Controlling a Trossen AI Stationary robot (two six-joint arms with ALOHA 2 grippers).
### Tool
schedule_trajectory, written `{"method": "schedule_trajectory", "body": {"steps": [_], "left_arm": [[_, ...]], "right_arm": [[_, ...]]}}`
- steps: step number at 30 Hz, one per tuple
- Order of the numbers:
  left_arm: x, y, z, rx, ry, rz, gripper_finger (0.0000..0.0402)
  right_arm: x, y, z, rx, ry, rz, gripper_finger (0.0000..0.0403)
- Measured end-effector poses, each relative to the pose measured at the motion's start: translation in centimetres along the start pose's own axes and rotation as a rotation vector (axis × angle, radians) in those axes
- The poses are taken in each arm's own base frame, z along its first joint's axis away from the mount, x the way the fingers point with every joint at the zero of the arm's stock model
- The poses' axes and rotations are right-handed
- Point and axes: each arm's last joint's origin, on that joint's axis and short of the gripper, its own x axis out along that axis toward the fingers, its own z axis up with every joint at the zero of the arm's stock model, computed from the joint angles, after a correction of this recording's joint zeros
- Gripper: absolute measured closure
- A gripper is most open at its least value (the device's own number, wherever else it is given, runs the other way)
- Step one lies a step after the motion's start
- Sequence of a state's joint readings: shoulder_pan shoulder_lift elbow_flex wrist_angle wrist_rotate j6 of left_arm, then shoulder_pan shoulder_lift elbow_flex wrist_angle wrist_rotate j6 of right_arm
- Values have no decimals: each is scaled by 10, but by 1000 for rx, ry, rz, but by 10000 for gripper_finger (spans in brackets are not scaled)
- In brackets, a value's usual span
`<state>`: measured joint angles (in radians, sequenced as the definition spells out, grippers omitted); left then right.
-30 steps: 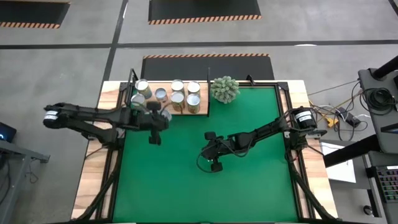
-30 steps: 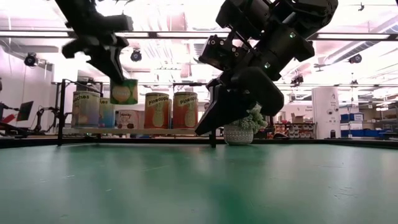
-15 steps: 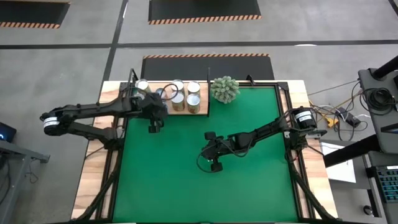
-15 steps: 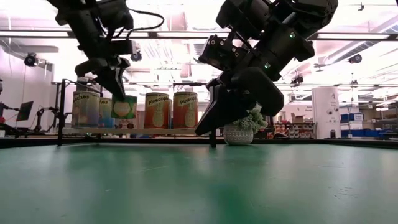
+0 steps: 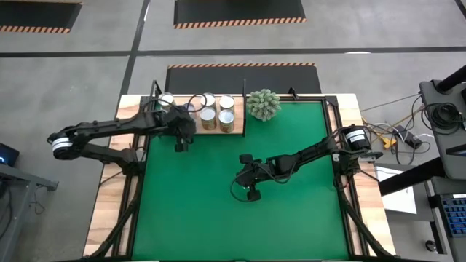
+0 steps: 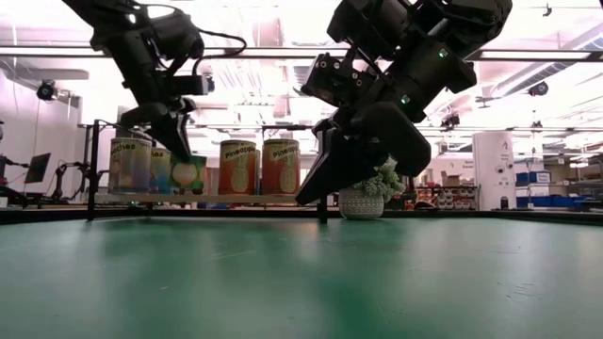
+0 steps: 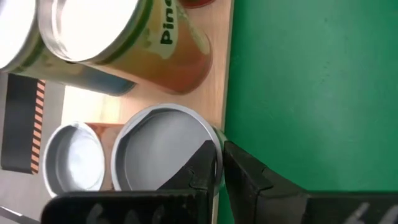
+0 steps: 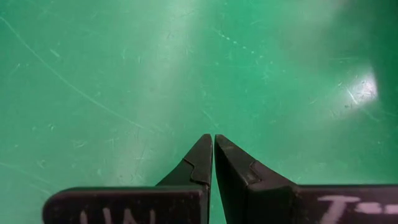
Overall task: Pick and place cans onto a shelf
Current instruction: Put the canned sliced peaches on the shelf
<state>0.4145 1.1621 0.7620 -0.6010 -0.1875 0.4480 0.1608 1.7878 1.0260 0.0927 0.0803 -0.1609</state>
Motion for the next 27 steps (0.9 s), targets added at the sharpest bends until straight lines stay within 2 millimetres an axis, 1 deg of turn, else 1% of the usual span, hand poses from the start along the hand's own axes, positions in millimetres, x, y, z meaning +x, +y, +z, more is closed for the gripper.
{"method": "schedule_trajectory", "body": {"steps": [10, 27], "left_arm": [[14, 1, 2, 4, 41, 1, 389], [13, 3, 2, 1, 45, 3, 387]], "right_arm": [[0, 0, -1, 2, 6, 1, 394], [0, 0, 0, 2, 5, 1, 394]]}}
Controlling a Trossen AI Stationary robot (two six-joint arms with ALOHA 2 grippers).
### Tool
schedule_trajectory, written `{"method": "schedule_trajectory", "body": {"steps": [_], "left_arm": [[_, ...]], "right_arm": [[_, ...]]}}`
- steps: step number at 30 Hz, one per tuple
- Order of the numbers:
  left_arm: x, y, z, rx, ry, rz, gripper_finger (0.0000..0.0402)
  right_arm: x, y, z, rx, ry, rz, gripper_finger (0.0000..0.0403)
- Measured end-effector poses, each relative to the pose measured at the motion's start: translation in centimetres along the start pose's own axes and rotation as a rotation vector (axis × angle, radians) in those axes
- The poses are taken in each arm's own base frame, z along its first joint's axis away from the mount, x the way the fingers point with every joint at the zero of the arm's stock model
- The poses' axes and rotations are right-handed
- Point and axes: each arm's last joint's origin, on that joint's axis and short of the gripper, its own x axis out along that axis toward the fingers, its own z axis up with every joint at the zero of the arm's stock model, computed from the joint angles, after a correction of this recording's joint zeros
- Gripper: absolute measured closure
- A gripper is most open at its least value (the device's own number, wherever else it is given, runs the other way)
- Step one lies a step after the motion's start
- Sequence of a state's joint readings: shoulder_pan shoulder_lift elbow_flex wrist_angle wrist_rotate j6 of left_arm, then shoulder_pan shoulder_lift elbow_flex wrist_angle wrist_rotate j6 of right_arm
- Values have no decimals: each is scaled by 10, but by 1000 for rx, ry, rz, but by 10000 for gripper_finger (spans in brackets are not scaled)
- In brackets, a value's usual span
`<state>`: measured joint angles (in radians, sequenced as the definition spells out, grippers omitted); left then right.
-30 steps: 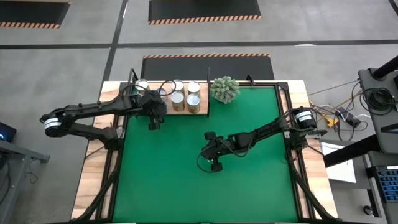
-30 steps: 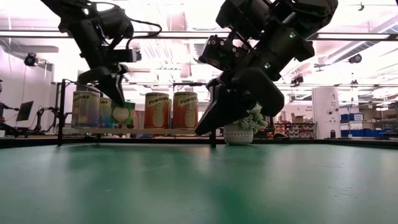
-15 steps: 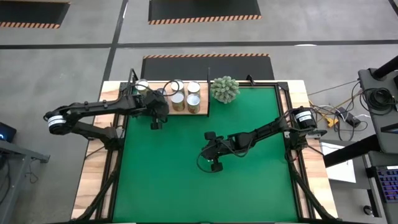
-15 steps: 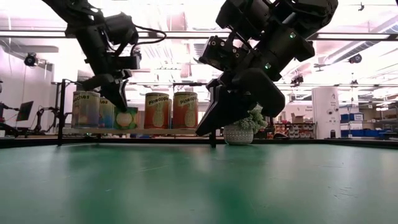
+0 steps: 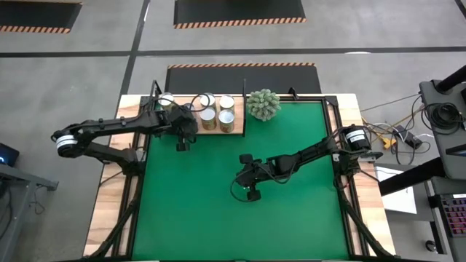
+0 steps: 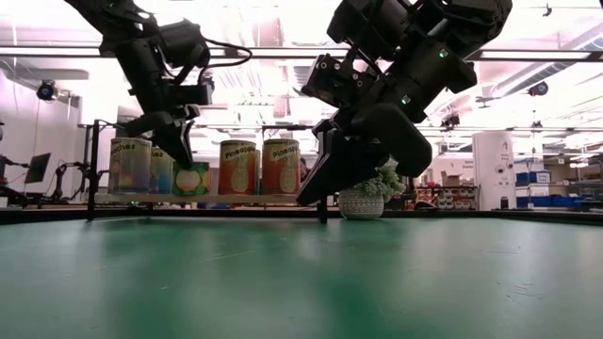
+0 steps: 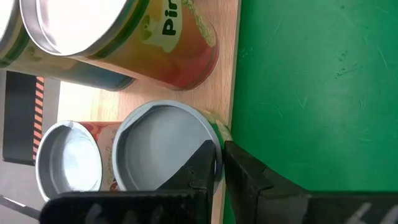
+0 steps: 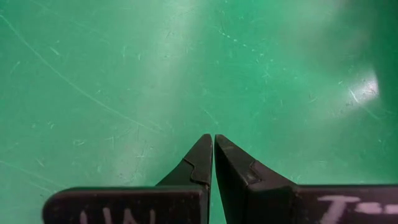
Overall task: Pick and place cans onto a shelf
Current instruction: Put the canned sliced peaches on the shelf
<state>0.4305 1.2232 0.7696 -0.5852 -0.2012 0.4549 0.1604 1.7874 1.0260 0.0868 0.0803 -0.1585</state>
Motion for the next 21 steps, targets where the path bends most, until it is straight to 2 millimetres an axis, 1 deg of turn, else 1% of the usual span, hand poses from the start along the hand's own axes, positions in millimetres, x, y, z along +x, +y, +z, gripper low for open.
{"method": "schedule_trajectory", "body": {"steps": [4, 14, 21], "left_arm": [[0, 0, -1, -10, 5, -1, 375], [-1, 0, -1, -19, 5, -1, 319], [-3, 0, -2, -28, 5, -1, 308]], "right_arm": [[0, 0, 0, 0, 0, 0, 394], [0, 0, 0, 0, 0, 0, 394], [0, 0, 0, -1, 0, 0, 394]]}}
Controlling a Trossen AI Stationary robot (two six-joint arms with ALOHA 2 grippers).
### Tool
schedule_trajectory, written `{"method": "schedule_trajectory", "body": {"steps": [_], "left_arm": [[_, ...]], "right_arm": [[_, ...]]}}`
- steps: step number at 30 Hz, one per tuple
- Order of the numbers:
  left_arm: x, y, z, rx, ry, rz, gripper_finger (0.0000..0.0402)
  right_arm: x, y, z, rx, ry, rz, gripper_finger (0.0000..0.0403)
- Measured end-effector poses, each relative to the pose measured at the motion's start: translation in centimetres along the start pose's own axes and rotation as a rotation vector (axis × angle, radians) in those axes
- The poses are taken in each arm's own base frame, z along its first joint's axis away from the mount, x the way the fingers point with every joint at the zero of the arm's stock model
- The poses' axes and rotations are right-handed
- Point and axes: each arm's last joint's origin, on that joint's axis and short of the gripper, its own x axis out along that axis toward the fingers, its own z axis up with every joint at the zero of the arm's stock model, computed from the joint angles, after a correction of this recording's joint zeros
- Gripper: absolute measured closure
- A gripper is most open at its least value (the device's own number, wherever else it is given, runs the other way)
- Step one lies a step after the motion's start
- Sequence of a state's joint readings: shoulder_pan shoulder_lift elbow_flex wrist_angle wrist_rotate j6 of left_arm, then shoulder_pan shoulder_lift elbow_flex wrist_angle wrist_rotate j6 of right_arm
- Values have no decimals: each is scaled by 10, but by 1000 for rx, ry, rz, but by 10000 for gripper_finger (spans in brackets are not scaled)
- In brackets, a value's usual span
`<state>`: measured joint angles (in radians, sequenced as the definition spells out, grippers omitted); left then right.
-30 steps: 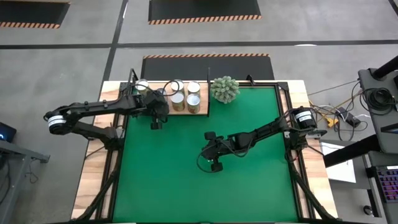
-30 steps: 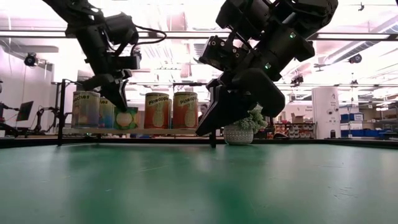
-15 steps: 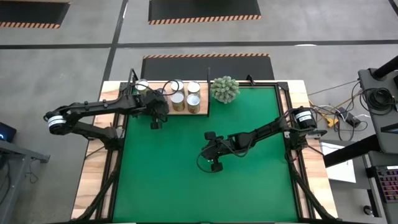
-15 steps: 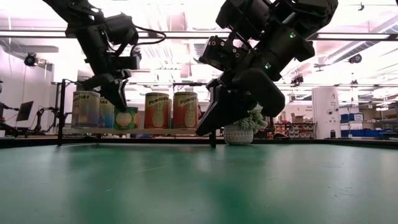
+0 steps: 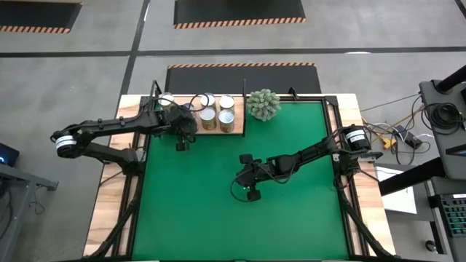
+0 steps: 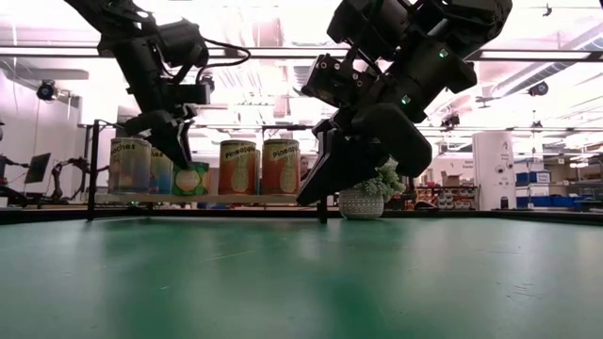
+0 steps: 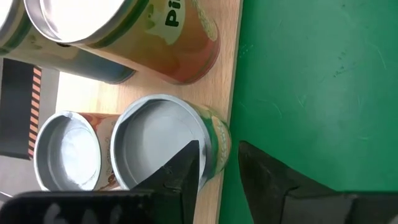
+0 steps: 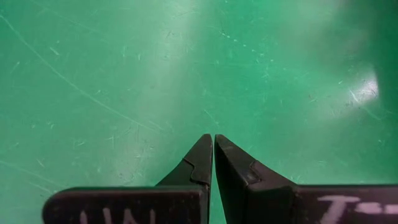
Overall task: Pick and place cans onto a shelf
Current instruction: Put the canned sliced peaches on the shelf
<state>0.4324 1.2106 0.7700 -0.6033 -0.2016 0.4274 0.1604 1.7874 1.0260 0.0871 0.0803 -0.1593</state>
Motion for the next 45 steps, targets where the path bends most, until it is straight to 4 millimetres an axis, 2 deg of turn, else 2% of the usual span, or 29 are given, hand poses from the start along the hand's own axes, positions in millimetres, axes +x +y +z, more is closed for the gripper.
{"method": "schedule_trajectory", "body": {"steps": [6, 17, 20, 26, 37, 45], "left_arm": [[-1, 0, 0, -15, 8, -4, 308], [-28, 14, 16, -30, 10, -6, 309], [-29, 17, 18, -30, -3, 26, 324], [-21, 19, 18, -42, 25, 27, 394], [6, 20, 19, -28, 119, 10, 400], [10, 22, 17, -37, 145, 6, 401]], "right_arm": [[0, 0, 0, 0, 0, 0, 394], [0, 0, 0, 8, 1, 0, 394], [0, 0, 0, 6, 2, 0, 394], [0, 0, 0, 3, 2, 1, 394], [0, 0, 0, 2, 4, 1, 394], [0, 0, 0, 2, 4, 1, 394]]}}
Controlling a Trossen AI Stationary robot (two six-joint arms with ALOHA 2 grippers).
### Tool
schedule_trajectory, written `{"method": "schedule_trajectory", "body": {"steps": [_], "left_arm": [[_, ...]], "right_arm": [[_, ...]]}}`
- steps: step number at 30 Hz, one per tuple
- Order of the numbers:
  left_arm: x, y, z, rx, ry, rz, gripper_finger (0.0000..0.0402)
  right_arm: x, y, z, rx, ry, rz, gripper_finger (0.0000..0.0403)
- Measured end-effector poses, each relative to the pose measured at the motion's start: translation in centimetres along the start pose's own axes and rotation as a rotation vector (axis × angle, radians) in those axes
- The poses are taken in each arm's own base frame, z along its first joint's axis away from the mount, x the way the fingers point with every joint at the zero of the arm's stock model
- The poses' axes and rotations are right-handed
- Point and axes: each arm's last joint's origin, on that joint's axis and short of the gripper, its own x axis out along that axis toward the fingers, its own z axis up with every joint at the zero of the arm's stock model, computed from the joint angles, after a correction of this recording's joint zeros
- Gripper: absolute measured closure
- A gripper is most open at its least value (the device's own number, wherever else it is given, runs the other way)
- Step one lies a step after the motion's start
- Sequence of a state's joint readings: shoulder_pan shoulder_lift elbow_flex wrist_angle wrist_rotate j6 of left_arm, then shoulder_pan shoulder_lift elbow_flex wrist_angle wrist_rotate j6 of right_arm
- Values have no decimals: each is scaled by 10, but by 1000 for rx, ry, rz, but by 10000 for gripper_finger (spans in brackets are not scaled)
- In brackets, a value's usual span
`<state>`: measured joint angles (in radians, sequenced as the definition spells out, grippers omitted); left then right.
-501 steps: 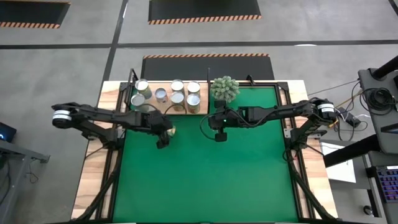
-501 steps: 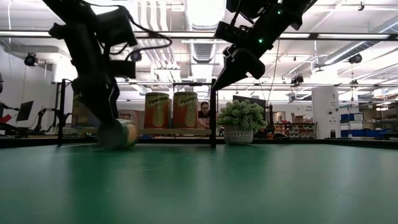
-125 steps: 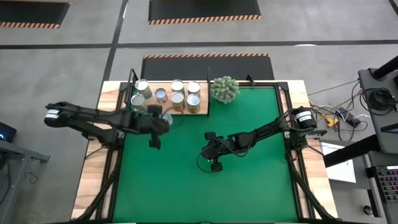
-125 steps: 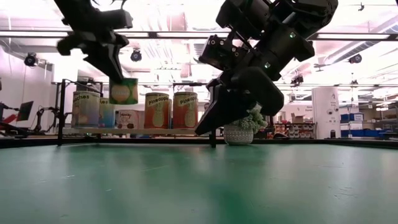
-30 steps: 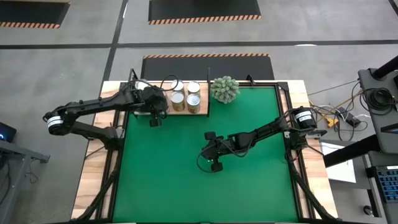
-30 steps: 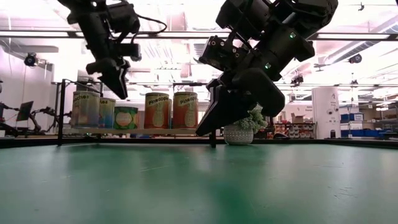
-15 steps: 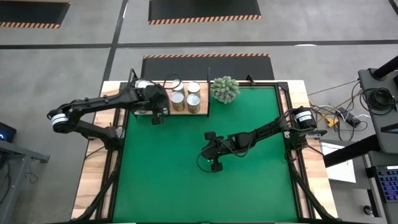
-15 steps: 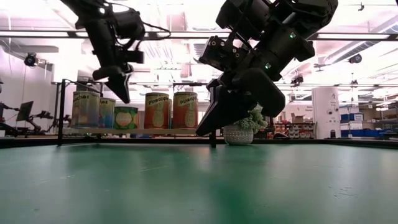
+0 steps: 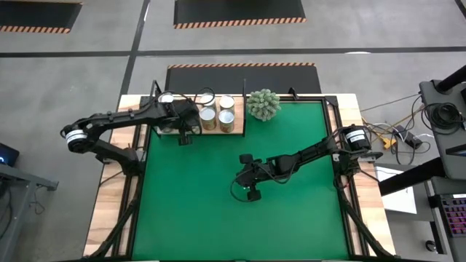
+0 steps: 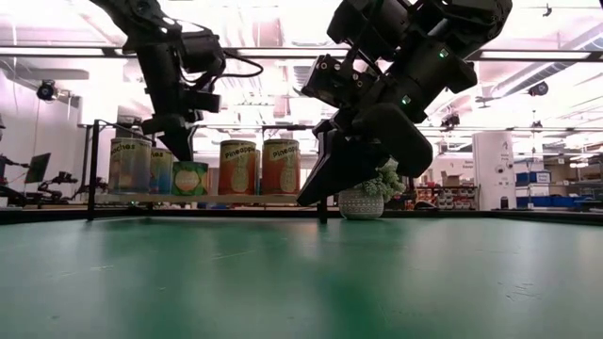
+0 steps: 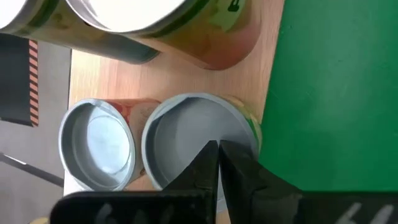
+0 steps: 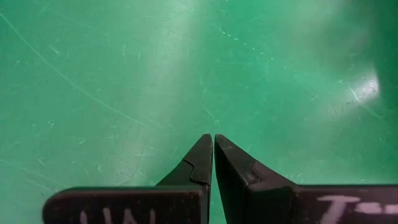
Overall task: Pick and place cans onto a shelf
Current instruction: Put the canned sliced peaches on the shelf
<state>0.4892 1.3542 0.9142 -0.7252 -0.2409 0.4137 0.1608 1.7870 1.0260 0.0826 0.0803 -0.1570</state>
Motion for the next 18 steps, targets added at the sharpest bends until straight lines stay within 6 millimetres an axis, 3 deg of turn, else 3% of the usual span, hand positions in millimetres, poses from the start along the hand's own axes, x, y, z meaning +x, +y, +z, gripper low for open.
{"method": "schedule_trajectory", "body": {"steps": [18], "left_arm": [[-5, 0, -4, 3, 14, 3, 402]], "right_arm": [[0, 0, 0, 0, -1, 0, 394]]}}
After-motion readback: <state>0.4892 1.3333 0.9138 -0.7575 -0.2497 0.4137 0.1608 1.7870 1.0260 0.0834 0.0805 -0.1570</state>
